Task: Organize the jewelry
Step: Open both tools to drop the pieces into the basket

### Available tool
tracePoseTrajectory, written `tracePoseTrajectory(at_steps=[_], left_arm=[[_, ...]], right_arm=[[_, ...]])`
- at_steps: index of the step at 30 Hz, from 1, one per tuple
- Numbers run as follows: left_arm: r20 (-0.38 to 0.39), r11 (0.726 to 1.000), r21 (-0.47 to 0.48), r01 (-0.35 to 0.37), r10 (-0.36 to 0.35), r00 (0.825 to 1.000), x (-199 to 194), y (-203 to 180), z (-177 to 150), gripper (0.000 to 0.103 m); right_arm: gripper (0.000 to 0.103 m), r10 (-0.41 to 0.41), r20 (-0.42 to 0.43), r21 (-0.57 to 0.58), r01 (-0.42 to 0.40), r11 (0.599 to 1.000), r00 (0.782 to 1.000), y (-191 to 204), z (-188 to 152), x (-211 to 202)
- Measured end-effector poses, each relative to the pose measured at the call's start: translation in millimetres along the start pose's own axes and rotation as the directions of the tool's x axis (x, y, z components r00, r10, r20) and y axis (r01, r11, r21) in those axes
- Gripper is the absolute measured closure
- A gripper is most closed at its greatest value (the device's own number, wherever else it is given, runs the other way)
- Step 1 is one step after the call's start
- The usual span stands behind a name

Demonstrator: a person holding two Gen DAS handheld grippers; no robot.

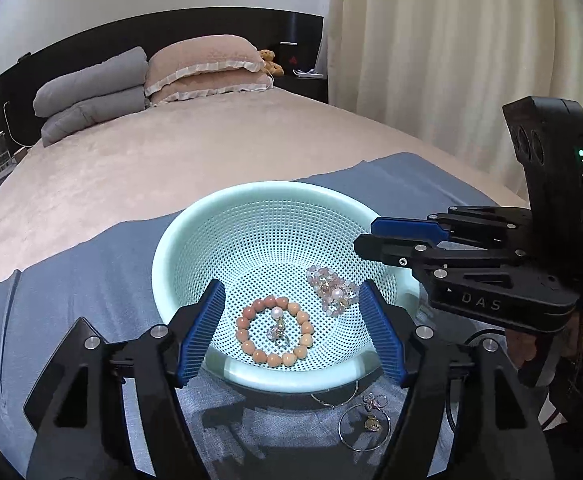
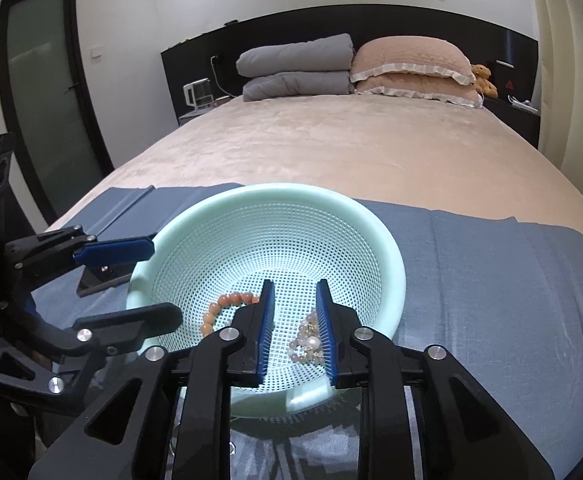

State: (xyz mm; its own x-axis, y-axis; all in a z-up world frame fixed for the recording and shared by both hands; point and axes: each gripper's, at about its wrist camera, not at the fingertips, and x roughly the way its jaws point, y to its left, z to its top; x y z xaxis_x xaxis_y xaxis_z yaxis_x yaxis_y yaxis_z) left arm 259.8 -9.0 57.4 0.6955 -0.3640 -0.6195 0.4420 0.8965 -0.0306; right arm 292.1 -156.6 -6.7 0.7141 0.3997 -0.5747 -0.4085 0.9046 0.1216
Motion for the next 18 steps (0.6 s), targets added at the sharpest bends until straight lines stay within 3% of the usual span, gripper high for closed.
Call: tracePoseTrajectory(at_steps=[3,5,7,18], left_arm=[[-0.001,1.000,0.011,-0.013,0.013,1.000,-4.2,-0.5,-1.0,0.030],[-0.005,1.000,0.008,-0.015,0.015,1.000,-6.6,-0.5,-3.6,0.027],[-0.010,1.000,0.002,-0.013,0.013,1.000,-8.6,0.4,-8.1,0.024],[-0.048,1.000,-0.013,0.016,-0.016,0.999,-20.5,1.2,-41.6,0.018]], right_arm=[[0.071,-0.004,0.014,-0.003,0.005,1.000,1.000,-2.7,-4.1,-6.8],[0.059,-0.010,0.024,-0.003,0.010,1.000,1.000,-5.1,-7.6,-12.5],[0.054,-0.004,0.035,0.001,0.004,1.000,0.999,-8.7,-11.8,-18.9],[0.048,0.031,0.021,-0.076,-0.030,0.997,0.999,-14.0,-47.6,-41.3]])
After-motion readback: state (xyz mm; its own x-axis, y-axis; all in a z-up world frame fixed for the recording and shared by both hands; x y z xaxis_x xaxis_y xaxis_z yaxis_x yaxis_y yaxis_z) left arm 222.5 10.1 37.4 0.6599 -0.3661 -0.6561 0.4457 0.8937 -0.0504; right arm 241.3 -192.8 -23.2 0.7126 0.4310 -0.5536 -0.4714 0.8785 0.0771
